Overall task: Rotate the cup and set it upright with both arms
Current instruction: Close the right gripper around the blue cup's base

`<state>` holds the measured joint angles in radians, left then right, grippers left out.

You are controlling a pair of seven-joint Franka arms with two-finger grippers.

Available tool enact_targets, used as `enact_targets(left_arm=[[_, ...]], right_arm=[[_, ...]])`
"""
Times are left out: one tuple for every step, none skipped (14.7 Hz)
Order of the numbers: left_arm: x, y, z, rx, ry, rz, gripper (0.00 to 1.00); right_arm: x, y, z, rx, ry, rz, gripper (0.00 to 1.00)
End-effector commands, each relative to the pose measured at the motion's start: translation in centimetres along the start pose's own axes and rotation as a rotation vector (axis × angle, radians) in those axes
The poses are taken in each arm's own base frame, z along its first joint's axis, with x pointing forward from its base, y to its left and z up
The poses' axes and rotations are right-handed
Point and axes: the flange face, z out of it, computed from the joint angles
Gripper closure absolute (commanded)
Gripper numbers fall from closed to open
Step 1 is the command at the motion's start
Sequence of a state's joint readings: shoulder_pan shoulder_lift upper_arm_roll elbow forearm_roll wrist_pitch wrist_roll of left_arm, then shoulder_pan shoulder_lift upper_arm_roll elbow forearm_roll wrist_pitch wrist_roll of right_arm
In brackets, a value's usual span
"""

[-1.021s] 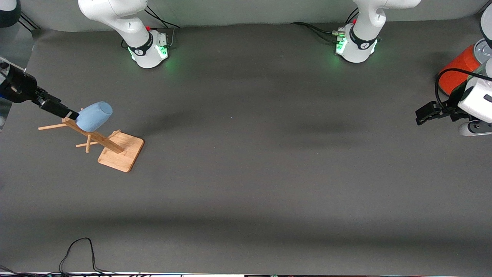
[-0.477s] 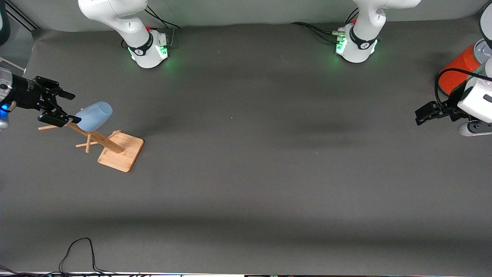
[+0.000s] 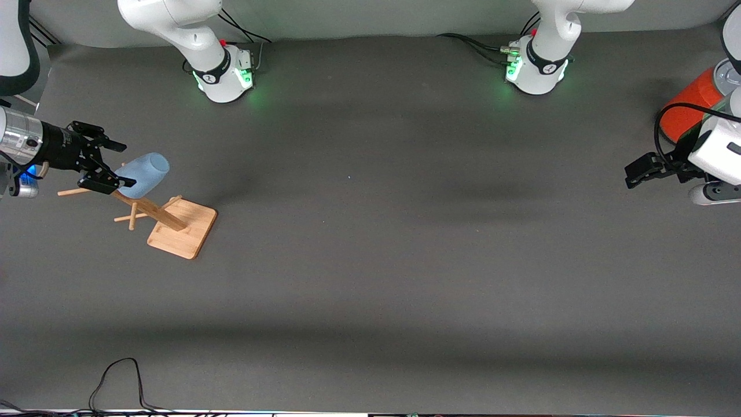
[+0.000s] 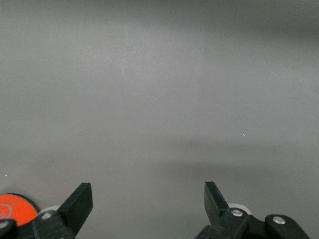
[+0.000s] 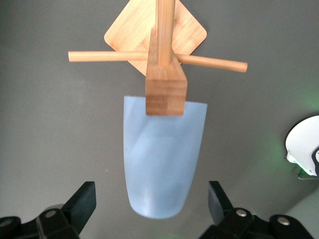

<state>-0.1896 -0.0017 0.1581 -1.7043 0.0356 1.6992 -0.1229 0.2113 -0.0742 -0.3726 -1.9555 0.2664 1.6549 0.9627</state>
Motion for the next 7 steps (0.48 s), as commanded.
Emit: enact_targets(left_arm=[[0.0, 0.1, -0.3, 0.009, -0.006, 0.003, 0.0], [0.0, 0.2, -0.4, 0.009, -0.005, 0.004, 0.0], [0.0, 0.1, -0.3, 0.009, -0.006, 0.003, 0.0], [0.0, 0.2, -0.2, 0.009, -0.008, 0.003, 0.0], [0.0, 0.2, -0.2, 0.009, -0.008, 0.003, 0.0], [0.0, 0.2, -0.2, 0.009, -0.008, 0.003, 0.0], [0.1, 0.3, 0.0, 0.01, -0.01, 0.005, 0.0]], right_arm=[[1.1, 0.6, 1.6, 0.003, 0.015, 0.032, 0.0], [1.2, 0.8, 2.2, 0.006, 0.016, 0.036, 0.0], [1.4, 1.0, 2.8, 0.009, 0.017, 0.038, 0.0], [1.5, 1.0, 3.0, 0.013, 0.02, 0.04, 0.0], [1.6, 0.9, 3.3, 0.011, 0.022, 0.042, 0.0], [1.8, 1.0, 3.8, 0.014, 0.024, 0.046, 0.0], [2.0, 1.2, 4.5, 0.021, 0.028, 0.048, 0.0]])
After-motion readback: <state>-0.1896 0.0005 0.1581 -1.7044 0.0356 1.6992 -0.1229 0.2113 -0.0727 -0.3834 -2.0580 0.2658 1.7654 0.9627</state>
